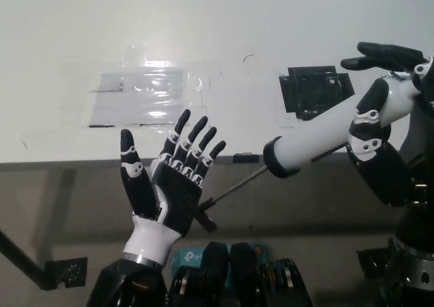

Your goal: The robot uses right hand to pick up a small white air pumper and uses its left hand to compress it, and then puts it on the desk

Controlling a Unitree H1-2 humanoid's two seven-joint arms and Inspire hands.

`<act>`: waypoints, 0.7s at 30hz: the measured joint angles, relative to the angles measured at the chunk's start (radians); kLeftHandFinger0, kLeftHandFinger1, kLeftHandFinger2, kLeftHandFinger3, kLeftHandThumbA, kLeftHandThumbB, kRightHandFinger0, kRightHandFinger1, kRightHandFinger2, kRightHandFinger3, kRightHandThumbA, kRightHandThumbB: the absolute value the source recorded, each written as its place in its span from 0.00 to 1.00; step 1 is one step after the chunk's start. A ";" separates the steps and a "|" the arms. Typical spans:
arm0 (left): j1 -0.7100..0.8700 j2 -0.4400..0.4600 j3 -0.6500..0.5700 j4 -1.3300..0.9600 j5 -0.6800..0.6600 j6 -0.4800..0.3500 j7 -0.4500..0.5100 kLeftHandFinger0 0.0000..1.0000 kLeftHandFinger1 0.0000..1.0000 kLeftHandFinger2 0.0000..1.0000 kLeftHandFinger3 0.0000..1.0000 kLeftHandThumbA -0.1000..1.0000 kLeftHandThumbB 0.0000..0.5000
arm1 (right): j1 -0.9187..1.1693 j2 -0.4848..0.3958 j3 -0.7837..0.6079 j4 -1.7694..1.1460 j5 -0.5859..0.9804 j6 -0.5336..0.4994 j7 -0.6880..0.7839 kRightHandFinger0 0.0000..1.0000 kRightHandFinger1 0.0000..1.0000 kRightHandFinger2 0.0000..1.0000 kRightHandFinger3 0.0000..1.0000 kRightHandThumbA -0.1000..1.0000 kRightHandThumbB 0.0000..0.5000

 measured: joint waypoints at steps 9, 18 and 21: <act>-0.002 0.001 -0.020 -0.012 -0.072 0.013 0.090 1.00 1.00 1.00 1.00 1.00 0.42 | -0.003 0.038 -0.001 0.001 -0.025 -0.019 -0.038 0.00 0.06 0.58 0.68 0.00 0.19; -0.003 0.001 -0.022 -0.012 -0.116 0.029 0.147 1.00 1.00 1.00 1.00 1.00 0.44 | -0.016 0.056 -0.001 0.004 -0.041 -0.027 -0.075 0.00 0.09 0.62 0.72 0.00 0.18; -0.004 0.001 -0.024 -0.015 -0.132 0.036 0.163 1.00 1.00 1.00 1.00 1.00 0.44 | -0.016 0.057 -0.001 0.012 -0.051 -0.033 -0.088 0.00 0.09 0.61 0.72 0.00 0.19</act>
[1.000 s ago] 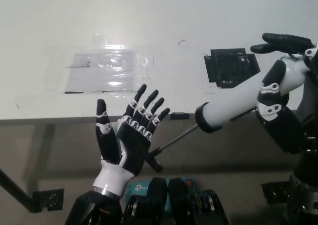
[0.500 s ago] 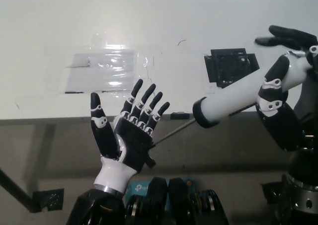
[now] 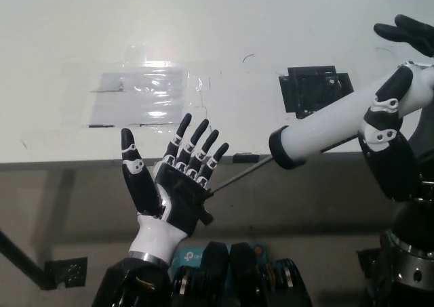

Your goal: The robot uses right hand to pick up a small white air pumper and uses its left hand to compress it, and then puts it on the desk

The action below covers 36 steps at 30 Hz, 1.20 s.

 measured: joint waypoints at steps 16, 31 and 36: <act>0.045 0.011 -0.208 -0.174 -0.009 0.009 0.093 1.00 1.00 1.00 1.00 1.00 0.42 | -0.004 0.011 0.002 0.049 -0.075 -0.076 -0.101 0.00 0.00 0.50 0.61 0.00 0.21; 0.047 0.018 -0.309 -0.245 0.187 0.002 0.163 1.00 1.00 1.00 1.00 1.00 0.45 | -0.007 0.014 0.063 0.061 -0.098 -0.147 -0.157 0.00 0.00 0.50 0.62 0.00 0.24; 0.044 0.019 -0.310 -0.245 0.215 0.003 0.171 1.00 1.00 1.00 1.00 1.00 0.51 | -0.006 0.015 0.085 0.072 -0.102 -0.151 -0.161 0.00 0.00 0.45 0.57 0.00 0.27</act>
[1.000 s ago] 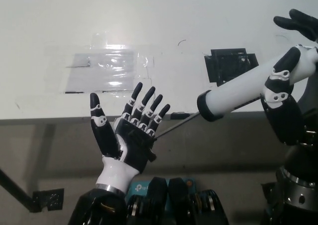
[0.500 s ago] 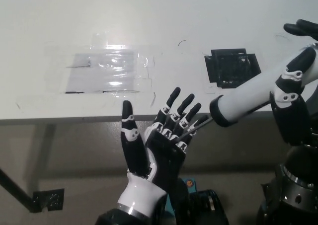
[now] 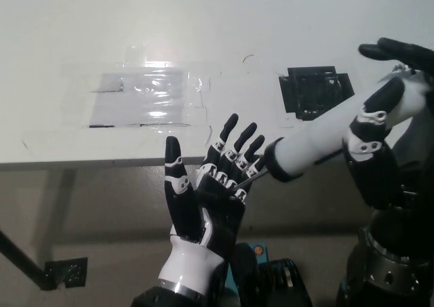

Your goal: The robot uses right hand to pick up a small white air pumper and uses its left hand to compress it, and then puts it on the desk

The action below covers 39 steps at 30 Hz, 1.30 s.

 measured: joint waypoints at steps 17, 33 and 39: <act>-0.068 0.003 -0.033 -0.042 0.094 -0.001 -0.007 1.00 1.00 1.00 1.00 1.00 0.52 | 0.004 0.000 0.043 0.008 -0.042 0.000 0.001 0.00 0.00 0.35 0.48 0.00 0.27; -0.133 -0.010 -0.068 -0.072 0.217 -0.001 -0.011 1.00 1.00 1.00 1.00 1.00 0.55 | 0.004 0.001 0.056 0.006 -0.056 -0.017 -0.028 0.00 0.01 0.43 0.53 0.00 0.27; -0.133 -0.010 -0.064 -0.074 0.233 -0.001 -0.011 1.00 1.00 1.00 1.00 1.00 0.57 | 0.004 0.001 0.056 0.006 -0.057 -0.017 -0.030 0.00 0.00 0.38 0.48 0.00 0.26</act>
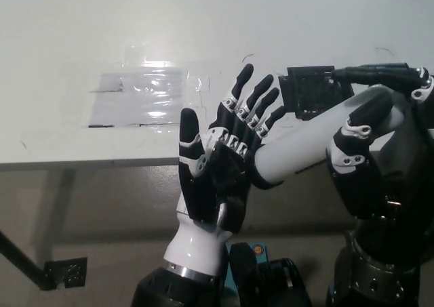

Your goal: The robot uses right hand to pick up a small white air pumper and uses its left hand to compress it, and then puts it on the desk

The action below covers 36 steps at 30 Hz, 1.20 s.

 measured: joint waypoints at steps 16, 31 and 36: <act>0.090 0.050 0.231 0.045 -0.027 -0.047 -0.072 1.00 1.00 1.00 1.00 1.00 0.55 | -0.122 -0.020 -0.209 0.004 0.111 0.116 0.002 0.00 0.35 0.78 0.74 0.00 0.19; 0.214 0.122 0.357 0.050 -0.107 -0.089 -0.171 1.00 1.00 1.00 1.00 1.00 0.57 | -0.417 -0.095 -0.419 0.512 0.312 0.166 -0.093 0.00 0.15 0.58 0.68 0.00 0.21; 0.242 0.122 0.346 0.050 -0.114 -0.089 -0.190 1.00 1.00 1.00 1.00 1.00 0.56 | -0.522 -0.129 -0.430 0.793 0.300 0.159 -0.166 0.00 0.12 0.55 0.62 0.00 0.27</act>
